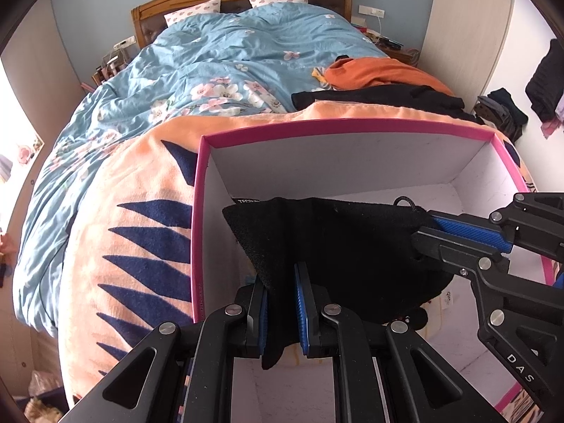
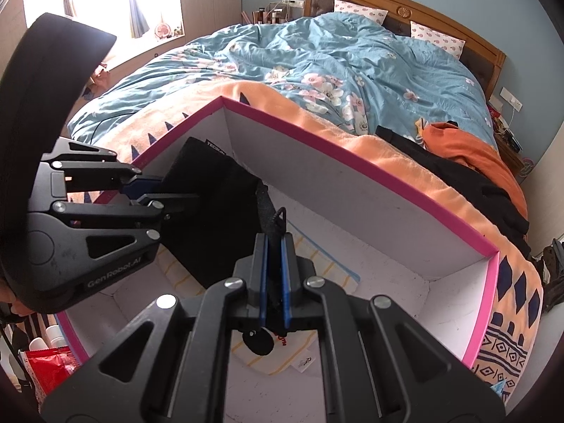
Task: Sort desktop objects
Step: 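Lower the black cloth with the right gripper into the pink shoebox, then open the right gripper to release the black cloth onto the pouch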
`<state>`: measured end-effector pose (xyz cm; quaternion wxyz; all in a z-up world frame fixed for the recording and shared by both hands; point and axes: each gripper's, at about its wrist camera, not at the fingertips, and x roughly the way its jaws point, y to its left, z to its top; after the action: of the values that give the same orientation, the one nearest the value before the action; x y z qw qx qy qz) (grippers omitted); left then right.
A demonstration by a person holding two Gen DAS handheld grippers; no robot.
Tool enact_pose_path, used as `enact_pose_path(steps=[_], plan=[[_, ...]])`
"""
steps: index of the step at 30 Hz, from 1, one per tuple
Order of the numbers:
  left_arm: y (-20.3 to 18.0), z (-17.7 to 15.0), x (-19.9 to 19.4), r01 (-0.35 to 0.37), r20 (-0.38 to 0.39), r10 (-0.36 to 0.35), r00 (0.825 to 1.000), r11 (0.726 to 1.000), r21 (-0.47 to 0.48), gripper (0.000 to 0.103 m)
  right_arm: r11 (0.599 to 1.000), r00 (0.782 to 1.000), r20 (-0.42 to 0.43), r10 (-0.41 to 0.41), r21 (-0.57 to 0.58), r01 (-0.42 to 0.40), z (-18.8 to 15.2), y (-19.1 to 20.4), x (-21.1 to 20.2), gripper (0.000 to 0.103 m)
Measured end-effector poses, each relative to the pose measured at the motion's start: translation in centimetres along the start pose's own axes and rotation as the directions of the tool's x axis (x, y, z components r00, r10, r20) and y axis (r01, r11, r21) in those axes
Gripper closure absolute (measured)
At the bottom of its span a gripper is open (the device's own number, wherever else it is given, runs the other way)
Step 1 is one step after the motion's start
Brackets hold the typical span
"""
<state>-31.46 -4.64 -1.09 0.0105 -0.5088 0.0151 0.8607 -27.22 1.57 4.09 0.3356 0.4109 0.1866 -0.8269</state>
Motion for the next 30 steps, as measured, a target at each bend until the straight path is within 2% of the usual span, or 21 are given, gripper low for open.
enact_pose_path(steps=[13, 20, 27, 30], plan=[[-0.2, 0.1, 0.3, -0.032, 0.003, 0.032, 0.999, 0.999, 0.014, 0.091, 0.998, 0.995, -0.080, -0.066, -0.002, 0.066, 0.7, -0.9, 2.2, 0.095], [0.1, 0.0, 0.1, -0.025, 0.013, 0.025, 1.000, 1.000, -0.001, 0.090, 0.996, 0.991, -0.102, -0.083, 0.004, 0.084, 0.7, -1.4, 2.9, 0.094], [0.8, -0.3, -0.7, -0.012, 0.044, 0.014, 0.999, 0.999, -0.042, 0.086, 0.993, 0.990, -0.087, -0.114, 0.024, 0.116, 0.7, -1.9, 2.6, 0.089], [1.1, -0.5, -1.4, -0.009, 0.066, 0.013, 0.998, 0.998, -0.058, 0.080, 0.991, 0.990, -0.066, -0.124, 0.035, 0.126, 0.7, -1.9, 2.1, 0.089]])
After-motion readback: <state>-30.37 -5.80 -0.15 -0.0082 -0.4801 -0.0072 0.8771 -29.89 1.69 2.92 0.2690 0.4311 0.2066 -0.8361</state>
